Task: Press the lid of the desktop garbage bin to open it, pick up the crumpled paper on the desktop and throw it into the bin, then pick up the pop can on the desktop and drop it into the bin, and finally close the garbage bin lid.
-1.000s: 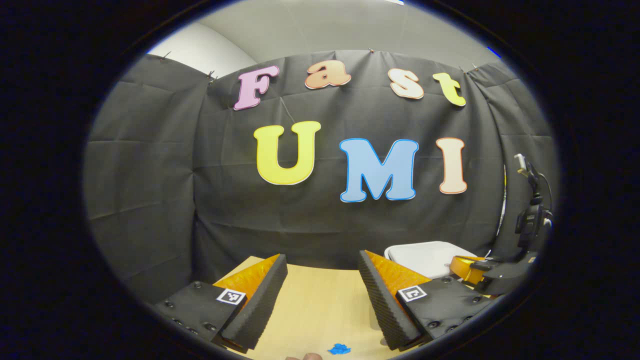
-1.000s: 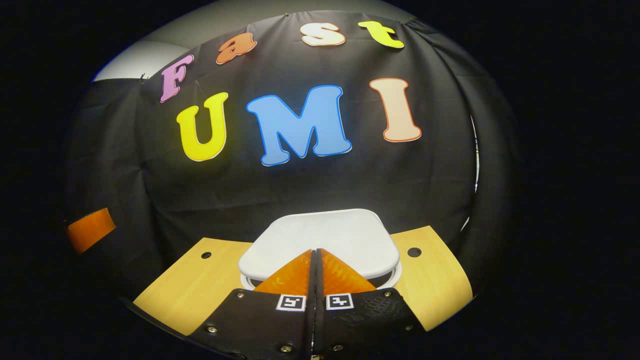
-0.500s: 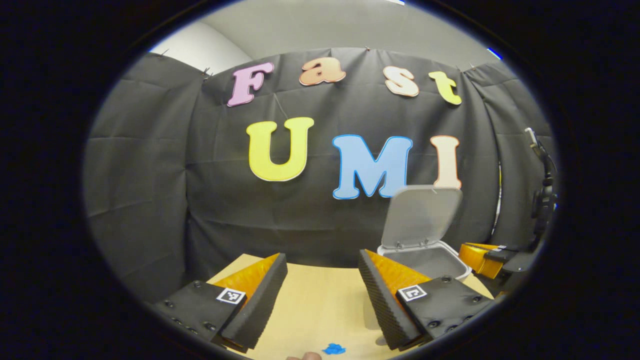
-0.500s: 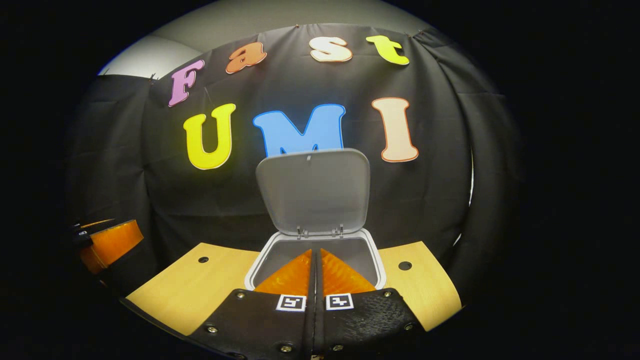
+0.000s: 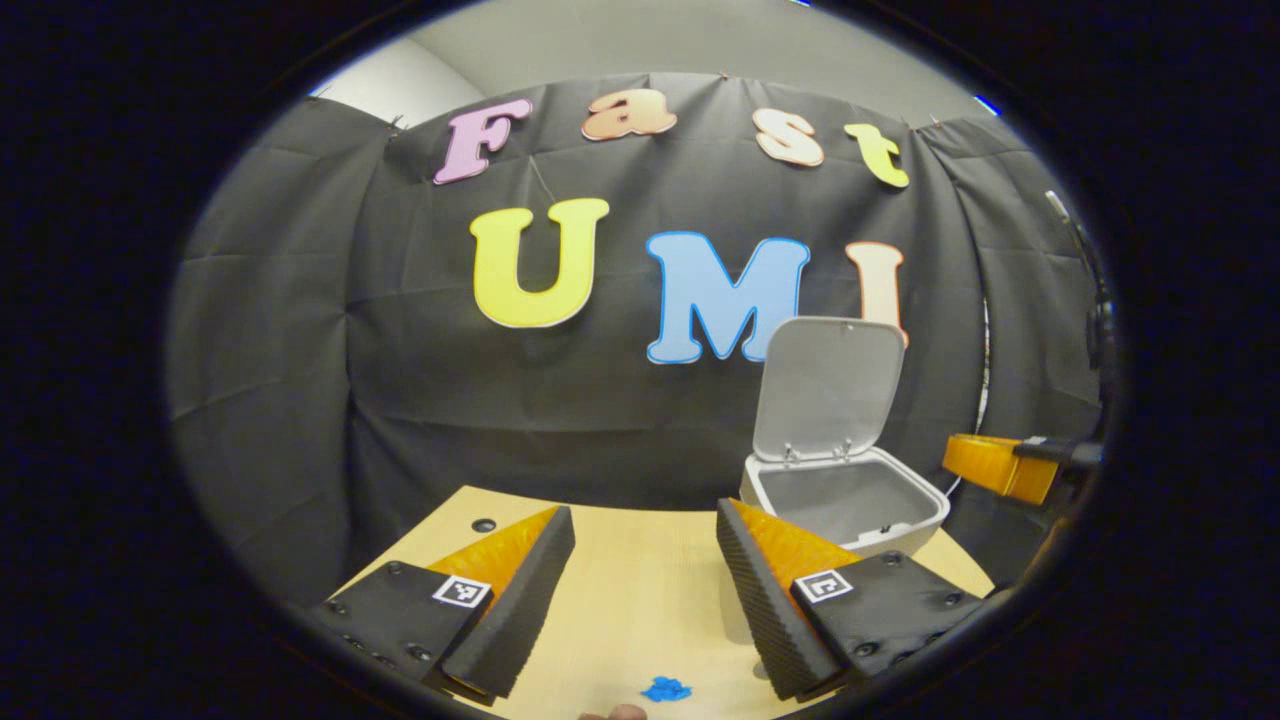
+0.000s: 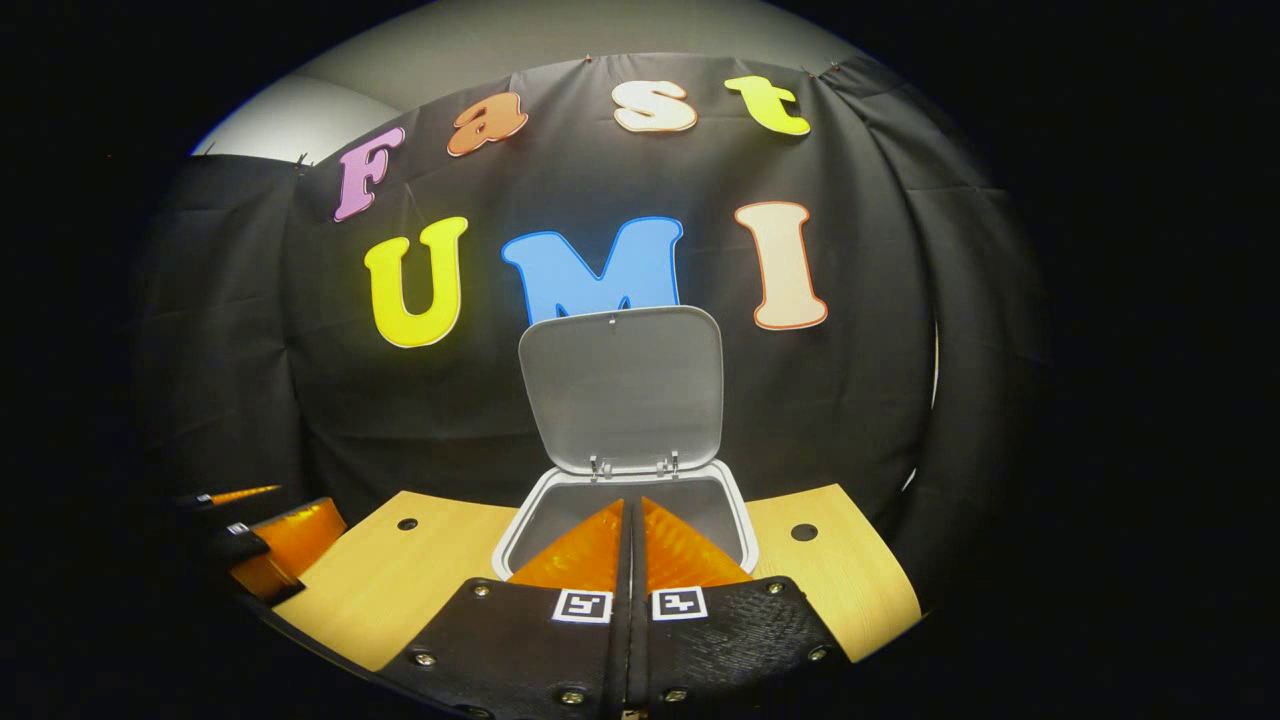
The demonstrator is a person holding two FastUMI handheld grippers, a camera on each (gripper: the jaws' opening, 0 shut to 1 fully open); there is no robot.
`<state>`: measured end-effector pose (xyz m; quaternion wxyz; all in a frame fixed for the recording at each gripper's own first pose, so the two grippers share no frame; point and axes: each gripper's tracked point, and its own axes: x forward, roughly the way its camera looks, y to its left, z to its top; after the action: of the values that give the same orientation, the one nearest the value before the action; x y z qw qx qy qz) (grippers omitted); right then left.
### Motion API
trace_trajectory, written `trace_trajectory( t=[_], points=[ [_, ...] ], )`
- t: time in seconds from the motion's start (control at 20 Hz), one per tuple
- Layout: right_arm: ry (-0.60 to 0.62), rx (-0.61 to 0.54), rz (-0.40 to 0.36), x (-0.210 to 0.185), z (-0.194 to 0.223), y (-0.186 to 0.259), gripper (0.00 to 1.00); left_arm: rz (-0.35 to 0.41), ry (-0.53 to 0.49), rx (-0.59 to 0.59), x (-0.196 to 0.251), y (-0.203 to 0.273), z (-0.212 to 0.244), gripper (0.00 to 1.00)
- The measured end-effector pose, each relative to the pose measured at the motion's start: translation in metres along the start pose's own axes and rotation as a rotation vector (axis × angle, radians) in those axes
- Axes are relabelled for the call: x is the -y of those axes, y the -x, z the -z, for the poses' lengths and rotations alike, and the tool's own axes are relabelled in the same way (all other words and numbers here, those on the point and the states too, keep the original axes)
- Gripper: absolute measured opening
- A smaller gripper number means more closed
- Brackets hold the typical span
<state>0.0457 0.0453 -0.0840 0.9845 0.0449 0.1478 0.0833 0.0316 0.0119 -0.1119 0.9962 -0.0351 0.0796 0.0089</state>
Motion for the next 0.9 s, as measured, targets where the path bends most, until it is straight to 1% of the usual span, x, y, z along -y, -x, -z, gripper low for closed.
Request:
trace_trajectory(
  t=[0.25,0.4,0.55,0.7,0.75,0.9],
  points=[
    [0.011,-0.006,0.024,0.007,0.001,0.009,0.0,0.046,-0.003,-0.094,0.006,-0.005,0.069,0.93],
    [0.016,-0.008,0.043,0.013,0.002,0.014,0.01,0.058,-0.004,-0.188,0.006,-0.01,0.125,0.94],
    [0.031,-0.013,0.065,0.019,0.004,0.018,0.01,0.06,0.032,-0.291,0.001,-0.013,0.182,0.96],
    [0.039,-0.03,0.081,0.024,0.01,0.022,0.0,0.07,0.019,-0.38,-0.001,-0.013,0.234,0.95],
    [0.04,-0.036,0.086,0.025,0.013,0.022,0.01,0.073,0.013,-0.414,-0.001,-0.012,0.25,0.94],
    [0.046,-0.051,0.104,0.031,0.017,0.027,0.0,0.084,0.026,-0.484,0.0,-0.013,0.289,0.96]
  ],
)
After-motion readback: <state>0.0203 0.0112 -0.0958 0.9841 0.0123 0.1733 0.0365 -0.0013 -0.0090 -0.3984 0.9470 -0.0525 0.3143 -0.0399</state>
